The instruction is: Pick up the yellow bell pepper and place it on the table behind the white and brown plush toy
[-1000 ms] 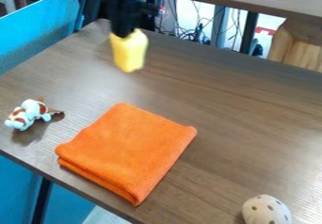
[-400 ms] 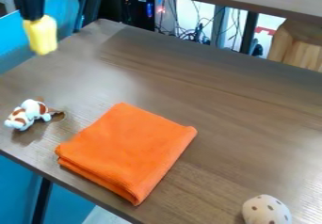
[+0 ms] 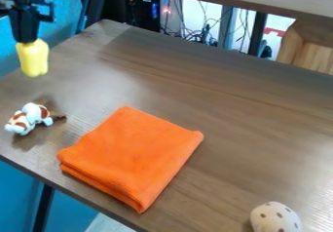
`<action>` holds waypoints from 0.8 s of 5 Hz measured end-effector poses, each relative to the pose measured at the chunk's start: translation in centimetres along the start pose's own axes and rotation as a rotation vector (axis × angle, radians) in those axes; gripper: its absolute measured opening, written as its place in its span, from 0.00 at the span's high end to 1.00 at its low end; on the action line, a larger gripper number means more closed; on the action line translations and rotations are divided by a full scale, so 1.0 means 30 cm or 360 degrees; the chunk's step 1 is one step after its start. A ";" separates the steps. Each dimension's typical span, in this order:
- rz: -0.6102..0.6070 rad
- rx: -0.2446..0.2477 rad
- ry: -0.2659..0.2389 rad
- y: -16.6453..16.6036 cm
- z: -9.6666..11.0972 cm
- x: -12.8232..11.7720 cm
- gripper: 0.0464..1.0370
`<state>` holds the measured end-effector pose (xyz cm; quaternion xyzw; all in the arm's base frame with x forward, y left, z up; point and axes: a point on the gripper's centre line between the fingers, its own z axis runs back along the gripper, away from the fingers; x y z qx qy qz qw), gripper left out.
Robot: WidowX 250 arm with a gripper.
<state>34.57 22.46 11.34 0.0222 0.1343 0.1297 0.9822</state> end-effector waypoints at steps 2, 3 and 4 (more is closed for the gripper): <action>0.0034 0.0093 0.0118 0.004 -0.097 -0.011 0.94; 0.0011 0.0075 0.0111 -0.004 -0.102 -0.005 0.94; -0.0004 0.0043 0.0086 -0.015 -0.104 0.003 0.91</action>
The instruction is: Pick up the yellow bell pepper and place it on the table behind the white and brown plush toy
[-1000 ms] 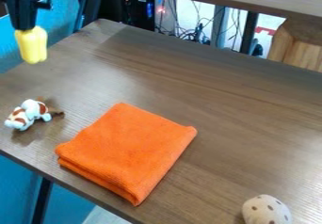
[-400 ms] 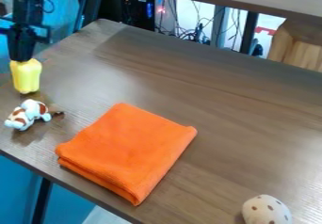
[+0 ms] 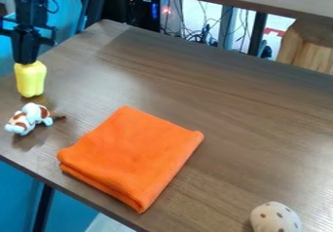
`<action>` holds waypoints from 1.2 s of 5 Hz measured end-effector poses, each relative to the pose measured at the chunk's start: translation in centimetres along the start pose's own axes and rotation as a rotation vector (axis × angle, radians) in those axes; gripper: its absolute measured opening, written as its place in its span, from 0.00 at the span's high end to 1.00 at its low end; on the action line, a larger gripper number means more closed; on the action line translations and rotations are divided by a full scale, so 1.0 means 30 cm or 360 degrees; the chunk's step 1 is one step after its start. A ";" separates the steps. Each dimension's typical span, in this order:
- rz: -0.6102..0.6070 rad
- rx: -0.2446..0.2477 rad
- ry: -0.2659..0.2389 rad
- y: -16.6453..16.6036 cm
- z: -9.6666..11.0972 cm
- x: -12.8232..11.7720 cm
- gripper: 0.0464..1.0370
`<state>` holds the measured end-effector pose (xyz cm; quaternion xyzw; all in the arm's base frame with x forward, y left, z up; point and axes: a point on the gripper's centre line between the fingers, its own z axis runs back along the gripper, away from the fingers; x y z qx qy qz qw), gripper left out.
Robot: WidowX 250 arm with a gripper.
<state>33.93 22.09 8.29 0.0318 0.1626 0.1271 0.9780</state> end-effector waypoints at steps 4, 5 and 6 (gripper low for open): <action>0.0056 -0.0019 -0.0161 -0.058 0.134 -0.092 0.03; -0.0086 0.0019 -0.0202 -0.151 0.177 -0.090 0.03; -0.0383 0.0050 -0.0195 -0.323 0.177 -0.075 0.03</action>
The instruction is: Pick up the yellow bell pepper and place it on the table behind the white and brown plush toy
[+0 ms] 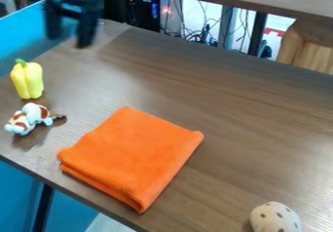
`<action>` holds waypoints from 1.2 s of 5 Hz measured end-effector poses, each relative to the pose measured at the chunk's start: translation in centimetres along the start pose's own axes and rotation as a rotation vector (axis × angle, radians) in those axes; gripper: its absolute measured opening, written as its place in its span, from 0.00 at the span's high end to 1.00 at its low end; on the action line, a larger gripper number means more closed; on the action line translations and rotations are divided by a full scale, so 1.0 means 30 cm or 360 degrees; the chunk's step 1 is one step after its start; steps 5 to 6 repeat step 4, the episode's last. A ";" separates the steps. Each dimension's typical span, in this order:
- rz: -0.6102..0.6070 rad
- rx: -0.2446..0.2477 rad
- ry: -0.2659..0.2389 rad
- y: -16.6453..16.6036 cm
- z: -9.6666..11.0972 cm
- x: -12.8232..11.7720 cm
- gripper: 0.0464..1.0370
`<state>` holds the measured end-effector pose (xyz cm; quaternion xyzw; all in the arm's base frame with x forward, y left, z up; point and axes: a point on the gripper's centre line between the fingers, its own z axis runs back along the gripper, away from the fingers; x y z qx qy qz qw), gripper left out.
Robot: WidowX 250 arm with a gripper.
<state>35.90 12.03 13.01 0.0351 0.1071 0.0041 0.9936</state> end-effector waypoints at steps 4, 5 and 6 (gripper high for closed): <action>-0.0494 0.0217 0.0046 -0.392 -0.056 -0.128 0.03; -0.0494 0.0217 0.0046 -0.392 -0.056 -0.128 0.03; -0.0494 0.0217 0.0046 -0.392 -0.056 -0.128 0.03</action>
